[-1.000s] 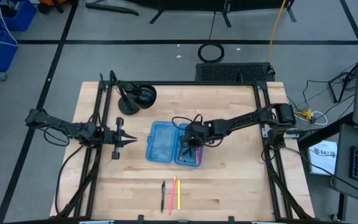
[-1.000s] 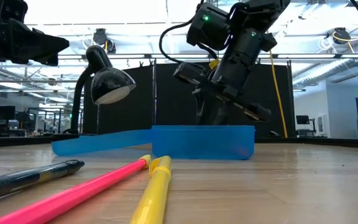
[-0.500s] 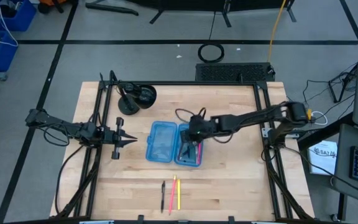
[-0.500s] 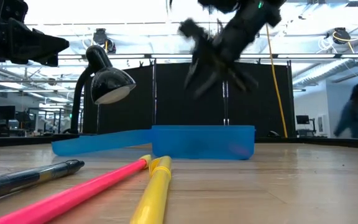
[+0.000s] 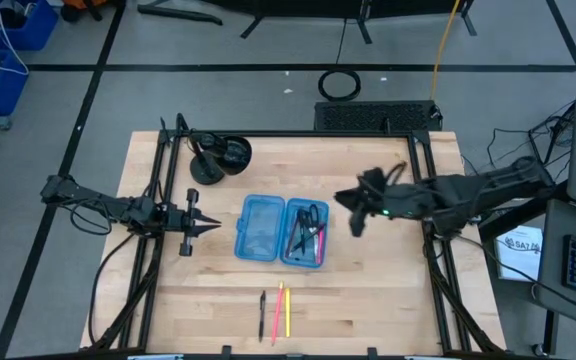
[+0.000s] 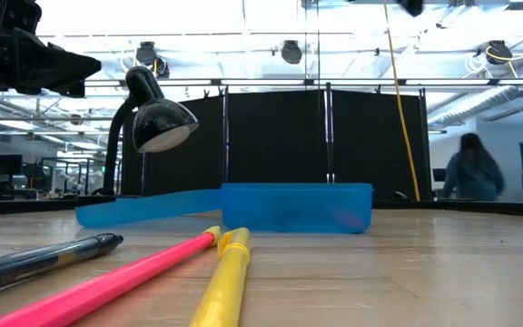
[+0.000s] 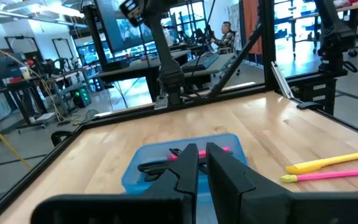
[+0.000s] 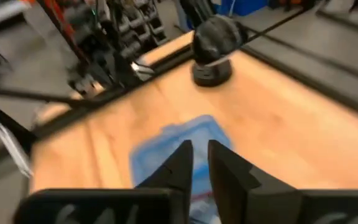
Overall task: Pick & place school supplies into a supply box
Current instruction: Put the black pen into the blue box
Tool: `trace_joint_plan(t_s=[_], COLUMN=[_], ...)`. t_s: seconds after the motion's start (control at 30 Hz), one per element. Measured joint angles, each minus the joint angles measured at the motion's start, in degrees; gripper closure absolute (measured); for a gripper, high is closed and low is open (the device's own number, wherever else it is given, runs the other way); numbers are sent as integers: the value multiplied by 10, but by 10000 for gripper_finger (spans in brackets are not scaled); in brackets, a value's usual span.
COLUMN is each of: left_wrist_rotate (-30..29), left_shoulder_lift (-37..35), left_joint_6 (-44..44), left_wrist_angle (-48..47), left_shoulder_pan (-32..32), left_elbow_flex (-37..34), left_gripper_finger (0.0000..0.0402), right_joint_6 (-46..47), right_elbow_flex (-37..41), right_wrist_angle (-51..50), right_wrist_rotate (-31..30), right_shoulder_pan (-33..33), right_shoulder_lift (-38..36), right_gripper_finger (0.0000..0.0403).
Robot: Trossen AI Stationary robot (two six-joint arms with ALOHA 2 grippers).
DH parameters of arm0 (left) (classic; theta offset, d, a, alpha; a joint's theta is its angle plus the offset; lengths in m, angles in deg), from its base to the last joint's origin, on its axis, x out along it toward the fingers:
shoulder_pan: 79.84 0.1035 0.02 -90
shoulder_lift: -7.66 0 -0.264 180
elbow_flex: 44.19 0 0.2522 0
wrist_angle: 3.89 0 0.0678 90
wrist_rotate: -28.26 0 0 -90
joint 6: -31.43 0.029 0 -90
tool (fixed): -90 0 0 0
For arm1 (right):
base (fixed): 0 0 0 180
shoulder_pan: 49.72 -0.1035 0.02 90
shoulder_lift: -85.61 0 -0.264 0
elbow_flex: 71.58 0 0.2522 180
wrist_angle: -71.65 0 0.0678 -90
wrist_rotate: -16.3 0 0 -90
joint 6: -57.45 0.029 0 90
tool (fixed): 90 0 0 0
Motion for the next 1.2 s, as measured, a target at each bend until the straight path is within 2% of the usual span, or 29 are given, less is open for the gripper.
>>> trace_joint_plan(t_s=[0.13,0.27,0.4,0.67,0.77,0.9,1.0,1.1,1.2], left_wrist_rotate=[0,0,0,-15,-27,-52,-91,-127,-141], left_shoulder_lift=[0,0,0,0,0,0,0,0,0], left_joint_6=[-27,-38,-38,-38,-38,-24,-23,-41,-67], left_wrist_angle=[0,4,4,1,-14,-28,-23,-22,-25], left_shoulder_pan=[0,0,0,0,0,0,0,0,0], left_elbow_flex=[0,0,0,0,0,0,0,0,0], left_gripper_finger=[364,364,364,364,364,364,364,364,364], right_joint_6=[-42,-97,-165,-354,-392,-421,-440,-454,-455], right_elbow_flex=[12,78,182,398,455,510,541,569,594], right_wrist_angle=[-50,11,156,541,617,627,607,574,545], right_wrist_rotate=[-65,-103,-112,-111,-110,-79,-77,-33,-19], right_shoulder_pan=[-60,-103,-128,-130,-124,-114,-108,-108,-108], right_shoulder_lift=[-18,-21,-21,-21,-35,-108,-199,-299,-371], right_gripper_finger=[399,400,402,402,403,403,403,403,403])
